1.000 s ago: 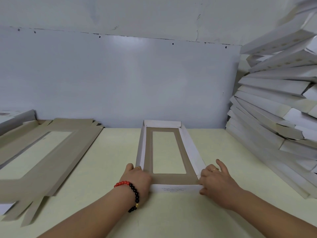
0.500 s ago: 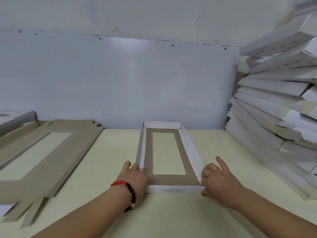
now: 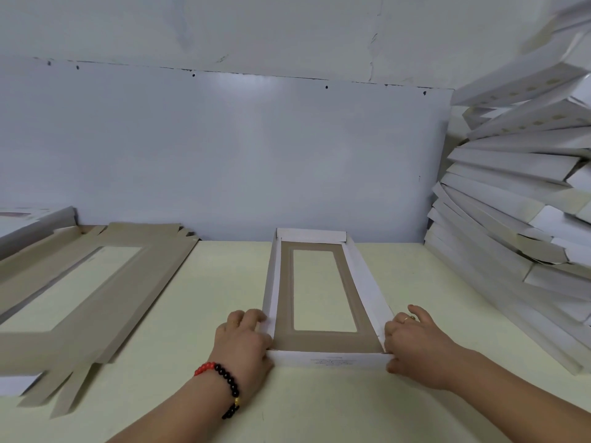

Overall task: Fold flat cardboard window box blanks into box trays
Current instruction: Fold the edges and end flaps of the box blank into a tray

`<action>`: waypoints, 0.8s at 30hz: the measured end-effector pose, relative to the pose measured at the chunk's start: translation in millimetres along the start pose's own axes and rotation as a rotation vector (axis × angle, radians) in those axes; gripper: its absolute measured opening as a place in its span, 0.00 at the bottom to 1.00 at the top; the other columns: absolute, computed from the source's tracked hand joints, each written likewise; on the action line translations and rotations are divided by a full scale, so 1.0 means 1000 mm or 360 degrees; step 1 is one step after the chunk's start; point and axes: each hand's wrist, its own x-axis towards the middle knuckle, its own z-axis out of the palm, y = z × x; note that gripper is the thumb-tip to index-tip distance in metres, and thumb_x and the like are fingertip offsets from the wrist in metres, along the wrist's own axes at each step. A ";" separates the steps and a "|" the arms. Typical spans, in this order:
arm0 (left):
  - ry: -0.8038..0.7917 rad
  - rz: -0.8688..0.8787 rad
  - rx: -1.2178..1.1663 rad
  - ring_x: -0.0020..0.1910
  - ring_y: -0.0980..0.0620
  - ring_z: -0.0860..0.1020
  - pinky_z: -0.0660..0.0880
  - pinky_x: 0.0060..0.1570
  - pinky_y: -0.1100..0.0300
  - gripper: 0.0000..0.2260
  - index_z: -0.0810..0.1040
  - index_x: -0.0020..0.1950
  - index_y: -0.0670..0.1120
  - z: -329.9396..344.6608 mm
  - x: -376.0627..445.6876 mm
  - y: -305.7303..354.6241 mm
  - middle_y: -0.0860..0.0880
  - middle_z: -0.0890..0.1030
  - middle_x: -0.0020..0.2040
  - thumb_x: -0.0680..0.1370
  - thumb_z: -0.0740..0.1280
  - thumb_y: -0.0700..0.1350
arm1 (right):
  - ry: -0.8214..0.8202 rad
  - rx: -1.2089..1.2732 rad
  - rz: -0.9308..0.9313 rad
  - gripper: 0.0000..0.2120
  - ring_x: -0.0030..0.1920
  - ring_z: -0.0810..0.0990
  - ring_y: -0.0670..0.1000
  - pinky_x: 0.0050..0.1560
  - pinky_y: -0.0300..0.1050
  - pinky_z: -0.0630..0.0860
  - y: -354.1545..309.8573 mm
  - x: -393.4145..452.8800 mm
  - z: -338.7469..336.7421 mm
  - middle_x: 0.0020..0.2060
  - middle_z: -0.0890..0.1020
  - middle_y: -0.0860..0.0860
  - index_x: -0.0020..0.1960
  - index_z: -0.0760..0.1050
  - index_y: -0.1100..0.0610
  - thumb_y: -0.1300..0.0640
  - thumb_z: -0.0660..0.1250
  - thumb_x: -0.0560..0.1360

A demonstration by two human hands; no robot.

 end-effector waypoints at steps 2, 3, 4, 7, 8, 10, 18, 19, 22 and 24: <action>0.0100 -0.0077 -0.0258 0.71 0.48 0.54 0.59 0.66 0.61 0.08 0.81 0.50 0.53 0.010 -0.009 0.000 0.54 0.57 0.75 0.76 0.64 0.49 | -0.0110 -0.0002 -0.0002 0.11 0.55 0.68 0.53 0.75 0.53 0.45 0.001 -0.003 -0.010 0.38 0.69 0.51 0.42 0.74 0.58 0.51 0.60 0.75; 0.0115 -0.0101 -0.0381 0.72 0.48 0.54 0.59 0.67 0.62 0.06 0.81 0.49 0.52 0.013 -0.012 0.000 0.53 0.55 0.76 0.76 0.64 0.48 | -0.0174 0.0054 0.0001 0.12 0.51 0.69 0.53 0.73 0.51 0.48 0.000 -0.003 -0.017 0.36 0.69 0.51 0.38 0.73 0.59 0.51 0.61 0.74; 0.0121 -0.0113 -0.0469 0.72 0.47 0.55 0.60 0.67 0.62 0.06 0.80 0.49 0.51 0.015 -0.015 0.000 0.51 0.54 0.76 0.77 0.64 0.46 | -0.0225 0.0189 -0.0008 0.12 0.48 0.70 0.53 0.70 0.48 0.53 -0.001 -0.003 -0.025 0.35 0.70 0.51 0.38 0.73 0.60 0.51 0.62 0.73; 0.0136 -0.0102 -0.0596 0.71 0.48 0.59 0.61 0.67 0.63 0.05 0.79 0.49 0.49 0.018 -0.015 0.001 0.50 0.57 0.76 0.77 0.64 0.44 | -0.0138 0.1094 -0.0050 0.09 0.38 0.68 0.50 0.45 0.42 0.65 -0.012 0.009 -0.046 0.36 0.70 0.49 0.45 0.76 0.62 0.58 0.59 0.73; 0.0143 -0.0099 -0.0619 0.71 0.49 0.60 0.61 0.66 0.63 0.05 0.79 0.50 0.49 0.019 -0.015 0.001 0.51 0.58 0.75 0.77 0.64 0.44 | -0.0079 0.1460 -0.0012 0.10 0.39 0.70 0.48 0.43 0.41 0.67 -0.021 0.017 -0.053 0.38 0.73 0.47 0.49 0.77 0.63 0.61 0.59 0.74; 0.0167 -0.0079 -0.0621 0.69 0.50 0.62 0.61 0.65 0.65 0.07 0.79 0.52 0.49 0.020 -0.014 0.001 0.52 0.63 0.72 0.77 0.63 0.44 | -0.0034 0.2203 0.0215 0.11 0.44 0.78 0.47 0.47 0.45 0.78 -0.044 0.036 -0.060 0.44 0.78 0.49 0.55 0.78 0.65 0.63 0.61 0.76; 0.0232 0.0025 -0.0537 0.52 0.52 0.68 0.63 0.48 0.66 0.05 0.76 0.47 0.45 0.018 -0.014 0.004 0.54 0.75 0.52 0.76 0.61 0.42 | -0.0247 0.3180 0.0658 0.11 0.49 0.80 0.57 0.44 0.51 0.80 -0.121 0.091 -0.060 0.52 0.78 0.61 0.60 0.67 0.68 0.67 0.53 0.80; 0.0224 0.0026 -0.0534 0.52 0.52 0.68 0.63 0.49 0.65 0.05 0.76 0.47 0.45 0.018 -0.013 0.003 0.54 0.75 0.53 0.76 0.60 0.42 | -0.0260 0.3221 0.0659 0.12 0.47 0.80 0.58 0.43 0.51 0.79 -0.121 0.093 -0.061 0.49 0.78 0.61 0.62 0.66 0.67 0.66 0.52 0.80; 0.0192 0.0025 -0.0550 0.52 0.52 0.69 0.66 0.52 0.63 0.05 0.75 0.47 0.44 0.018 -0.013 0.003 0.54 0.75 0.54 0.76 0.59 0.40 | -0.0343 0.3280 0.0705 0.10 0.45 0.79 0.60 0.47 0.55 0.79 -0.119 0.101 -0.064 0.44 0.77 0.61 0.60 0.66 0.64 0.65 0.53 0.80; 0.0178 0.0027 -0.0571 0.52 0.52 0.69 0.68 0.53 0.62 0.06 0.75 0.48 0.44 0.017 -0.012 0.003 0.54 0.75 0.54 0.76 0.59 0.40 | -0.0407 0.3282 0.0744 0.08 0.41 0.79 0.58 0.39 0.54 0.80 -0.122 0.103 -0.065 0.43 0.77 0.61 0.54 0.68 0.65 0.65 0.53 0.79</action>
